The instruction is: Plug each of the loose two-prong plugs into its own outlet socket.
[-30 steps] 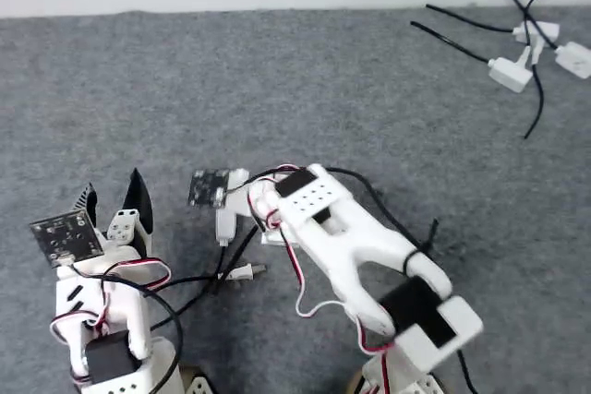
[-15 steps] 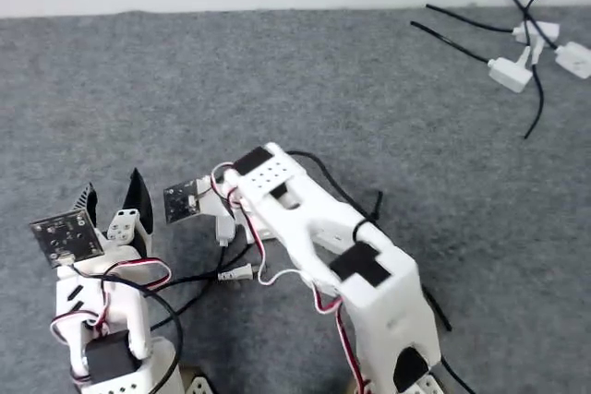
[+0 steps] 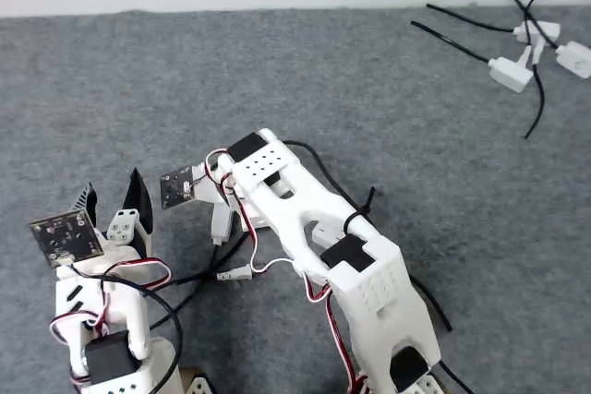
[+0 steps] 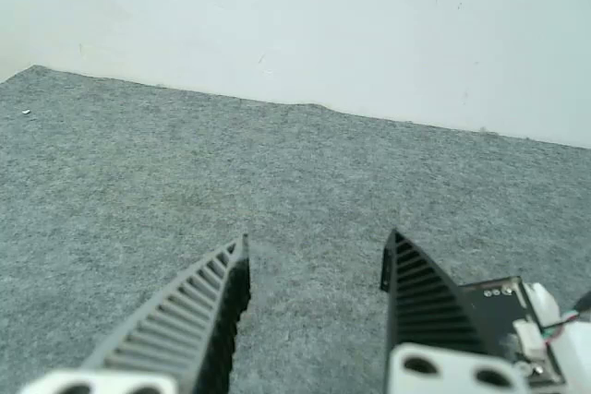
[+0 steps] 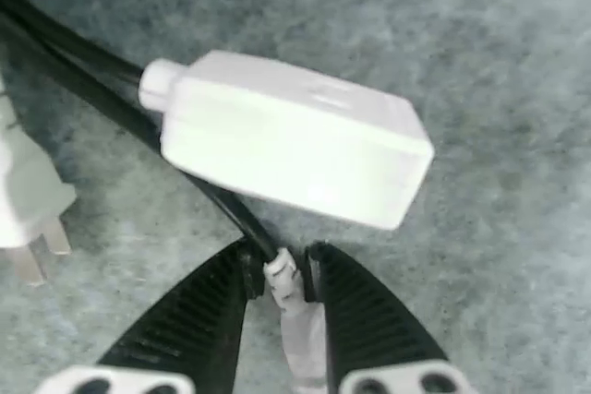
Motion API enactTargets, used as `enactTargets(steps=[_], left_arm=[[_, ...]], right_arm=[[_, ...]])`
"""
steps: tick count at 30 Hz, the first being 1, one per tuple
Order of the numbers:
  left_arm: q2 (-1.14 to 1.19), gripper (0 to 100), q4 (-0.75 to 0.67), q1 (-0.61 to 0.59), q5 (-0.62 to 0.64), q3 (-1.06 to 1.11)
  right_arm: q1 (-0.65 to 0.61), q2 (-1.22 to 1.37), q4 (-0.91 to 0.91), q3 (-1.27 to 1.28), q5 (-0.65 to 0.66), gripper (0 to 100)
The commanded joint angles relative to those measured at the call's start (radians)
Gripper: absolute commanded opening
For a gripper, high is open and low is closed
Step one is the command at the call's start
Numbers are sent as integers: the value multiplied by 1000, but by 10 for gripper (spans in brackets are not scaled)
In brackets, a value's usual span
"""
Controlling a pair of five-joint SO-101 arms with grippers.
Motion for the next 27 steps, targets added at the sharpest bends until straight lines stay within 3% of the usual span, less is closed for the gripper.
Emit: enactTargets(steps=[1,10,27], left_arm=[[-11,239,-26,0,3,-12],[-11,239,-26,2,3,-10],[-14,239,-25,-3,9,-42]], right_arm=[[27,-50,70,2,-26,10],[68,-309,180,11,-100,10],[-96,-785,377,8,-348,9]])
